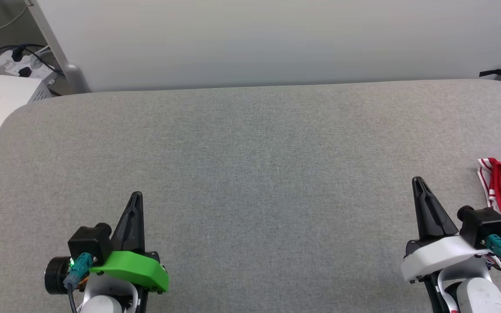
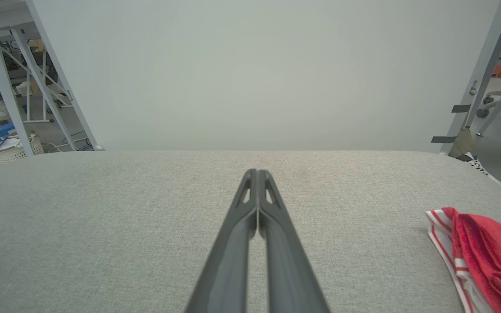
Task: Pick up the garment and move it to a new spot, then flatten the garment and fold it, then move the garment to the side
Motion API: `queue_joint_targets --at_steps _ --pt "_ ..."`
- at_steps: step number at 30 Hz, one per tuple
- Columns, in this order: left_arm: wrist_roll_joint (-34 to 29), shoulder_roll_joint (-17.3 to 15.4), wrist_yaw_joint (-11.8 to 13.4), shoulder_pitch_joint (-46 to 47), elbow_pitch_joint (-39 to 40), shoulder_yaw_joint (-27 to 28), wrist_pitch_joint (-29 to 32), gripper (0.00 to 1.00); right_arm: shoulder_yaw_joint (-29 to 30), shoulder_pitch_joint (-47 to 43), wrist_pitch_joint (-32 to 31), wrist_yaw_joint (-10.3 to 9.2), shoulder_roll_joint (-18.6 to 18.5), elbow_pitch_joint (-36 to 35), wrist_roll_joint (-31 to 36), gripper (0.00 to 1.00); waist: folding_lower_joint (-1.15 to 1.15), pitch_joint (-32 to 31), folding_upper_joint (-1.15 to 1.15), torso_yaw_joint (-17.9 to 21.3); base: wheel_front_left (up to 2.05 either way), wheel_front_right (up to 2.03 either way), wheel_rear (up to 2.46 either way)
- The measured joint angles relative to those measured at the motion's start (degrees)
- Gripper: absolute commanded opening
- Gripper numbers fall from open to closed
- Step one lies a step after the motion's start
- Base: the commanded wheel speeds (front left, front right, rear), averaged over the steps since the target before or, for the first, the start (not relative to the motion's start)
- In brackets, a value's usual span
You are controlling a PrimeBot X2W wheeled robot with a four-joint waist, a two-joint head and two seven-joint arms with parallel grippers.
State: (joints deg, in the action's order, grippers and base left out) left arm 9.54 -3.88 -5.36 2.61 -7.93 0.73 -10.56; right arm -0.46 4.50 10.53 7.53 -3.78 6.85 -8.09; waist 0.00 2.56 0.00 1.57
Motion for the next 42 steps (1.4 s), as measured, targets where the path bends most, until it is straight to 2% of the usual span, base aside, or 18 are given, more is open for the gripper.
queue_joint_targets --at_steps 42 --pt "-4.1 0.3 2.3 -0.5 3.5 -0.3 4.8 0.00 0.2 -1.9 -4.8 0.00 0.3 -3.0 3.4 0.00 0.00 -1.2 0.00 -0.7 0.00 0.00 0.00"
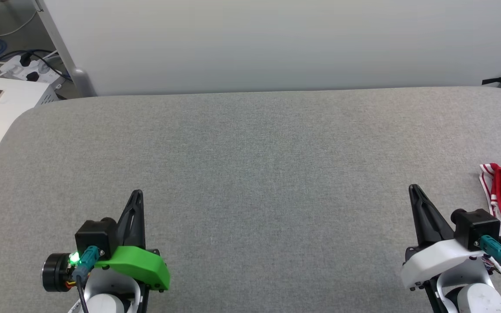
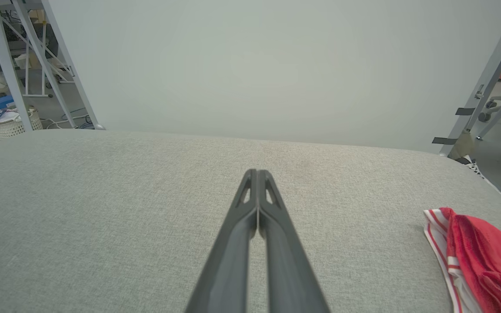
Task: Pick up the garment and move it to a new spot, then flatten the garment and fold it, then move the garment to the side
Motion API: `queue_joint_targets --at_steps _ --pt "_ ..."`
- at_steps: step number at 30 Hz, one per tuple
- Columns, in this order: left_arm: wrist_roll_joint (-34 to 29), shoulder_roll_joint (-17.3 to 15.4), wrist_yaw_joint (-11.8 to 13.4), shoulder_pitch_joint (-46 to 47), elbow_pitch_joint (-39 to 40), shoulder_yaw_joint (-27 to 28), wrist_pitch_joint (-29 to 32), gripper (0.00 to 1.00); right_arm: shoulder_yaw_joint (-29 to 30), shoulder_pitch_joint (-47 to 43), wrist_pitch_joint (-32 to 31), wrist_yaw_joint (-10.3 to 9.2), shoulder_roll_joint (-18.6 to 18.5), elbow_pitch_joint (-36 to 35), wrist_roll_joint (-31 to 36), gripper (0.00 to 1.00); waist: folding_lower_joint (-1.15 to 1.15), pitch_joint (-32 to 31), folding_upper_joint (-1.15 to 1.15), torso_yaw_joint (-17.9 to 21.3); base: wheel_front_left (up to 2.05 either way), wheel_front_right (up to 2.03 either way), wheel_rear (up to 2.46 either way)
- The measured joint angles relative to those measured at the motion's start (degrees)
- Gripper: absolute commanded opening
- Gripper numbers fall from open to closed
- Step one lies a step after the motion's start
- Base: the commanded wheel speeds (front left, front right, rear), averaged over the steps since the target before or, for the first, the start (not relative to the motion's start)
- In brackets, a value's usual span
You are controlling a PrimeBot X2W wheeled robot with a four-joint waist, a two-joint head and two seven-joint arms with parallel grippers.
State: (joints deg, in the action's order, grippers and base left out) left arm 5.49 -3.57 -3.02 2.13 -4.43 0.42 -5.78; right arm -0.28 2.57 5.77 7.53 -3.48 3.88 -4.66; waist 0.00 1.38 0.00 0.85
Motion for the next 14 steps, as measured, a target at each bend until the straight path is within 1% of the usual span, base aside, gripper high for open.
queue_joint_targets --at_steps 14 --pt "-1.4 0.1 0.7 -0.4 1.3 -0.1 1.6 0.00 0.1 -0.3 -1.5 0.00 0.2 -0.9 1.5 0.00 0.00 -0.4 0.00 -0.2 0.00 0.00 0.00"
